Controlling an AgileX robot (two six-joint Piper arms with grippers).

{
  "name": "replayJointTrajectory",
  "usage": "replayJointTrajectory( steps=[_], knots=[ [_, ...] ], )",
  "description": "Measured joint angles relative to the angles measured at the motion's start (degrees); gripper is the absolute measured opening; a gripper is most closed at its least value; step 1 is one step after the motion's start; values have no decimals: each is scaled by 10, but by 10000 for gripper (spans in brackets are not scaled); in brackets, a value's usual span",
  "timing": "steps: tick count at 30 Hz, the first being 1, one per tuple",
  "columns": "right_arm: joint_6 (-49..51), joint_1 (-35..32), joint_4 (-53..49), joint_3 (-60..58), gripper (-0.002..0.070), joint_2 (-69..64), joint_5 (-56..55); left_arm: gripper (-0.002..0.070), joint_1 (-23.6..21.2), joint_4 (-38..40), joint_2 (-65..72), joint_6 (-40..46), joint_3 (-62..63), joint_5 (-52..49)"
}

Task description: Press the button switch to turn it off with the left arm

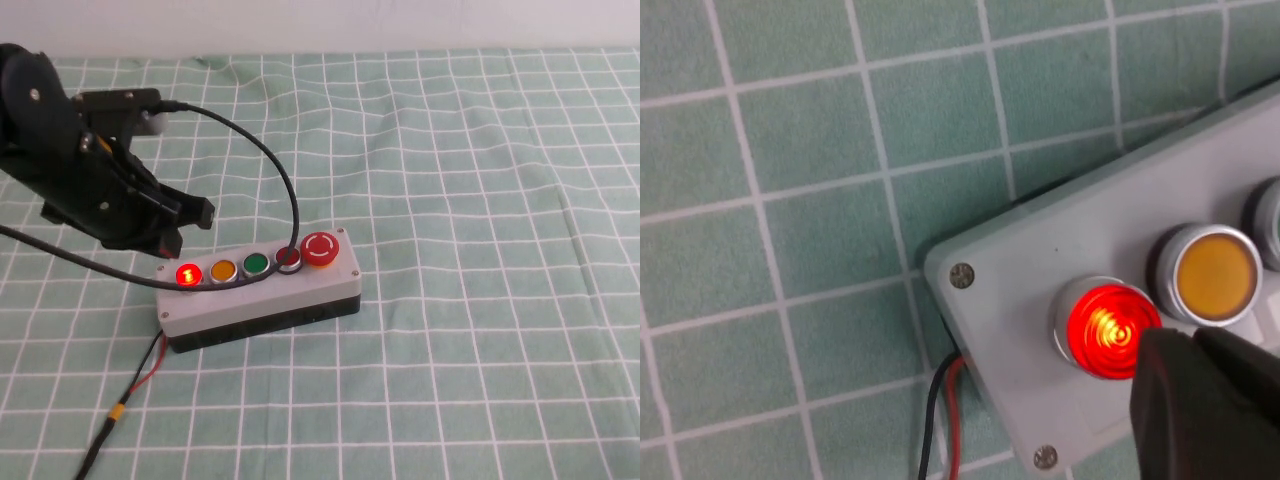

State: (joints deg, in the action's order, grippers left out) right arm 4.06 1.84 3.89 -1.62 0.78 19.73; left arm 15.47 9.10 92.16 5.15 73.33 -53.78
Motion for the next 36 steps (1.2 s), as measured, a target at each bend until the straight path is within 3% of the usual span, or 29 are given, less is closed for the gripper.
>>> replayJointTrajectory(
  steps=[17, 29, 36],
  knots=[
    [0, 0, 0, 0, -16, 0, 0, -3, 0, 15, 66, 19, 36, 3],
    [0, 0, 0, 0, -16, 0, 0, -3, 0, -8, -180, 23, 105, -15],
    [0, 0, 0, 0, -16, 0, 0, -3, 0, -45, -306, 23, 105, -78]
  ],
)
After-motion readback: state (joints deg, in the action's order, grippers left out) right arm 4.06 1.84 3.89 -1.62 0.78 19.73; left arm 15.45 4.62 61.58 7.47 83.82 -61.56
